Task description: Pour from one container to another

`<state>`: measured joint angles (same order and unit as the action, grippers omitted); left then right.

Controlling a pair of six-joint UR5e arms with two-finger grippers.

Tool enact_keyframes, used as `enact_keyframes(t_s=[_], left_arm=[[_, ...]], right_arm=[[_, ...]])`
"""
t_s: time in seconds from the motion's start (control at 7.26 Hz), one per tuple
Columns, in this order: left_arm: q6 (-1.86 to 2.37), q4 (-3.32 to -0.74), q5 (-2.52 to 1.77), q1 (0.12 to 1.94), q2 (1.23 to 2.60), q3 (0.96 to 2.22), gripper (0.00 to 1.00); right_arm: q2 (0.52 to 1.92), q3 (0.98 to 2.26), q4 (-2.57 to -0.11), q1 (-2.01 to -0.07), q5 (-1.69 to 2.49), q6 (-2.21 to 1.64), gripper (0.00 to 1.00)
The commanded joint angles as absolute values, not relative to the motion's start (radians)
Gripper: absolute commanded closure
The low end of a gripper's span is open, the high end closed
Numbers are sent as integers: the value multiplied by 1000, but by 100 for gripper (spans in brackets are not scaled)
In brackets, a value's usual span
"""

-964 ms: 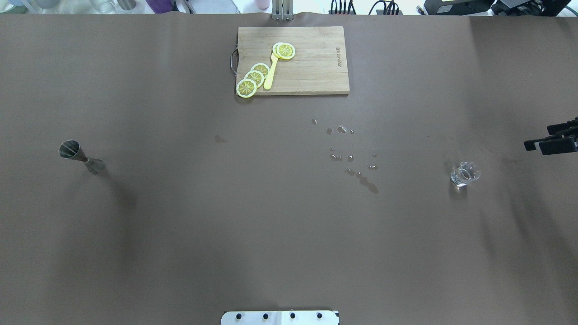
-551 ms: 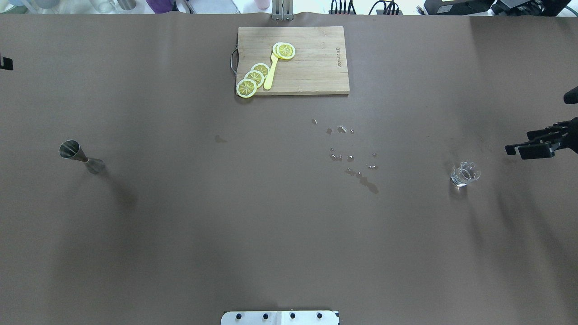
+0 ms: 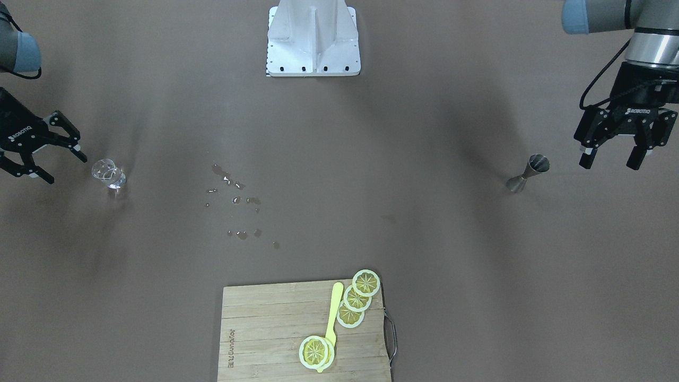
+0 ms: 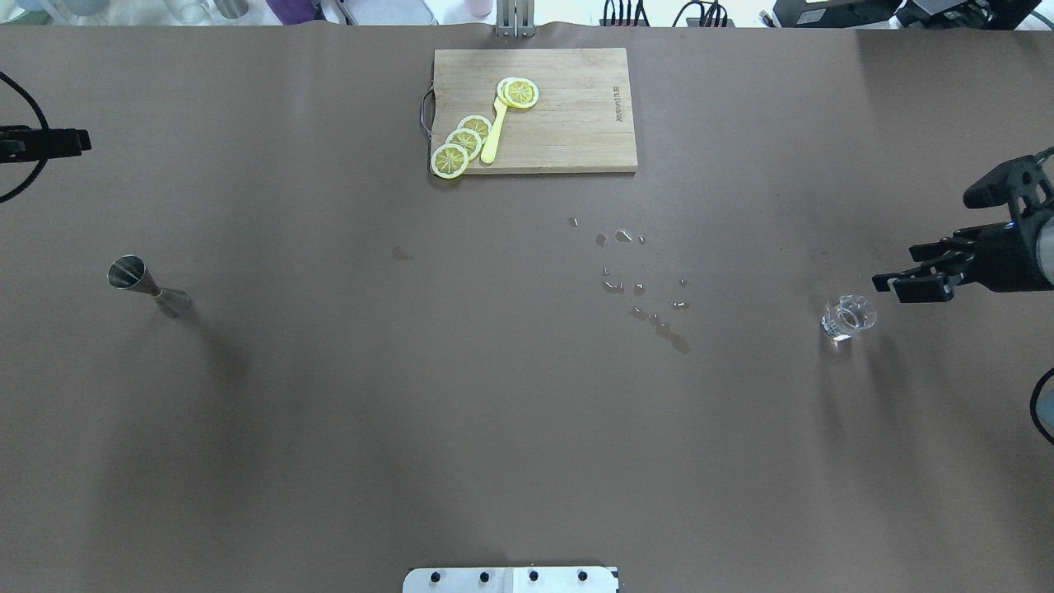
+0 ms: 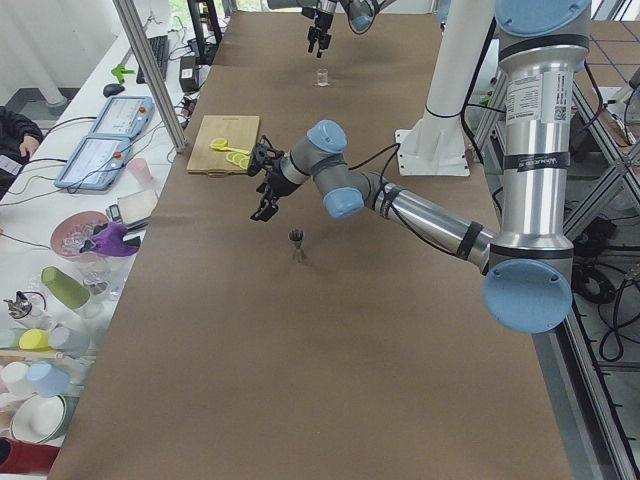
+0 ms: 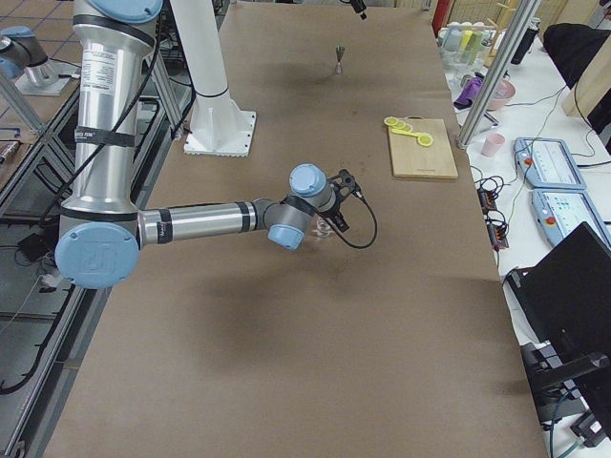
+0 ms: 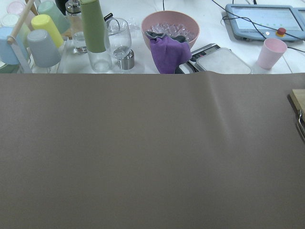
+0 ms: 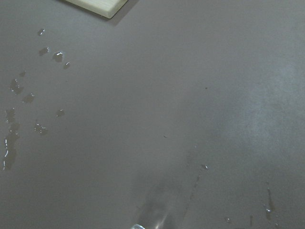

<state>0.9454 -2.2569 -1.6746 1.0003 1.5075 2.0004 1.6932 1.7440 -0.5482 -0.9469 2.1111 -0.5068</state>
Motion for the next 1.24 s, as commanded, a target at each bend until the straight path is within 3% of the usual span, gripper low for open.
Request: enact_keyframes(t_s=[0.0, 0.55, 1.1], left_arm=[[962, -2376, -1510, 939, 1444, 2000, 3], [867, -2492, -1494, 948, 1433, 1953, 3], [978, -2607, -1323, 884, 1405, 1912, 3]], right_arm=[[1690, 1737, -529, -867, 2036, -514, 0], [1686, 1649, -409, -813, 1953, -532, 0], [1735, 1660, -327, -738, 1837, -581, 0]])
